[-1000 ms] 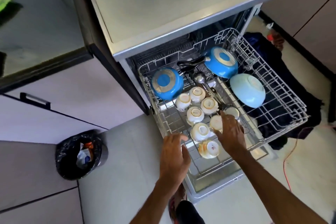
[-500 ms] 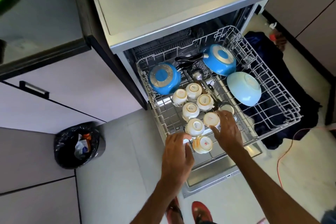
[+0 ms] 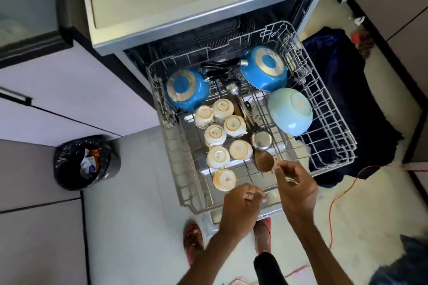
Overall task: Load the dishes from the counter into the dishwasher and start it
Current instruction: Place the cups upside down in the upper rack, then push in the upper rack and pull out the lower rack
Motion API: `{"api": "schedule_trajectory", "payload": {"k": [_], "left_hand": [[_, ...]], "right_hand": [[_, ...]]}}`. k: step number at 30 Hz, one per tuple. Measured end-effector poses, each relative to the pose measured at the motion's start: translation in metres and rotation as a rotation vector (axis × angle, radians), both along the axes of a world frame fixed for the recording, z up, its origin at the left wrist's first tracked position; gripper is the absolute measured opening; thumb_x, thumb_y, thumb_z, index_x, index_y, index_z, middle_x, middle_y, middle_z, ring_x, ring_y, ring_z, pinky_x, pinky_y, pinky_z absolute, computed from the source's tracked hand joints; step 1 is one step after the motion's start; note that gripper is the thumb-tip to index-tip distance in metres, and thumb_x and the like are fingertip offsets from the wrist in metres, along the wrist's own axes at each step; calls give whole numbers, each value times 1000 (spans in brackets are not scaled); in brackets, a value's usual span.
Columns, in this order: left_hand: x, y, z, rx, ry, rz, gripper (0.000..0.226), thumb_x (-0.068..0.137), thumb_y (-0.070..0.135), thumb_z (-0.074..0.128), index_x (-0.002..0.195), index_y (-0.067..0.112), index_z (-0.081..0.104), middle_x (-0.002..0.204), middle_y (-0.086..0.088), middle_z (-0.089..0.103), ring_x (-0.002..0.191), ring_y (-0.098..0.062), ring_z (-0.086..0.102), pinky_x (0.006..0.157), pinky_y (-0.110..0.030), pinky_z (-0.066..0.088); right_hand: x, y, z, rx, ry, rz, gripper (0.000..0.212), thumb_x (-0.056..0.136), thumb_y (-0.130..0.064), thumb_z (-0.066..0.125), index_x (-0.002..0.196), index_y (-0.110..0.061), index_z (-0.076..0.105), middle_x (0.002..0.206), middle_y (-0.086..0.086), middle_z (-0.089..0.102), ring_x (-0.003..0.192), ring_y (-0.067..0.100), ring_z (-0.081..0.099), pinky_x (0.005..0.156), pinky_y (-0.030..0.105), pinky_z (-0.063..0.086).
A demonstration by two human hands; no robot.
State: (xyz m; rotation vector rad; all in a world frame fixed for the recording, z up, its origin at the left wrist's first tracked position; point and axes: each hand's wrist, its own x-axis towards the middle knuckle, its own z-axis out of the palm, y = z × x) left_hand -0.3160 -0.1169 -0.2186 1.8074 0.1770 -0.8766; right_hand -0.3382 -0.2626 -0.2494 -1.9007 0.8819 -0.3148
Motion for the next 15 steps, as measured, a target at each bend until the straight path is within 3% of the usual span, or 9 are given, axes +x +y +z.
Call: {"api": "schedule_trajectory", "payload": {"k": [2, 4, 6, 8, 9, 11, 12, 15], "left_hand": [[-3, -18, 2, 8, 134, 71, 18, 95, 25, 60, 90, 15, 73, 89, -2, 78, 76, -13, 75, 70, -34, 63], [-5, -33, 8, -11, 367, 179, 29, 101, 25, 56, 95, 3, 73, 91, -9, 79, 69, -19, 75, 56, -23, 56], [-10, -42, 16, -38, 617, 335, 35, 103, 31, 56, 105, -1, 69, 93, -13, 78, 73, -27, 76, 50, -24, 54], [-17, -45, 19, -117, 762, 549, 35, 99, 32, 63, 115, 2, 60, 101, -19, 76, 78, -32, 75, 55, -30, 58], [-20, -46, 18, -163, 789, 671, 36, 96, 30, 67, 117, 4, 57, 106, -22, 72, 82, -34, 74, 65, -36, 62], [-21, -47, 10, -274, 798, 904, 33, 94, 22, 70, 117, 5, 54, 109, -25, 64, 90, -36, 69, 85, -47, 60], [-19, -48, 8, -326, 789, 992, 28, 94, 17, 68, 115, 3, 55, 109, -26, 62, 92, -36, 67, 84, -47, 60], [-8, -46, 1, -434, 794, 1160, 17, 97, 8, 61, 108, -3, 54, 112, -32, 62, 98, -42, 67, 68, -42, 64]], "right_hand": [[-13, -19, -6, 135, 83, 26, 2, 89, -26, 74, 91, -25, 74, 83, -6, 75, 77, 13, 72, 72, 48, 62], [-26, -35, -10, 239, 211, 61, 17, 90, -38, 73, 82, -23, 76, 75, -3, 76, 70, 18, 74, 69, 52, 61], [-37, -48, -8, 376, 336, 74, 27, 92, -40, 70, 79, -17, 77, 75, 2, 77, 70, 20, 76, 73, 53, 62], [-41, -58, -3, 595, 386, 21, 24, 91, -36, 73, 87, -12, 75, 90, 15, 77, 80, 24, 76, 82, 52, 61], [-41, -63, 0, 732, 359, -28, 29, 85, -36, 79, 93, -9, 73, 97, 20, 75, 85, 27, 74, 87, 52, 59], [-36, -72, 0, 976, 261, -123, 63, 64, -44, 92, 106, -5, 66, 106, 19, 72, 98, 33, 70, 92, 49, 55], [-32, -74, -2, 1058, 204, -151, 63, 67, -42, 90, 110, -5, 62, 107, 17, 70, 107, 38, 67, 94, 45, 55], [-21, -75, -7, 1104, 141, -269, 16, 99, -10, 59, 112, -1, 56, 108, 20, 65, 119, 43, 61, 92, 39, 59]]}}
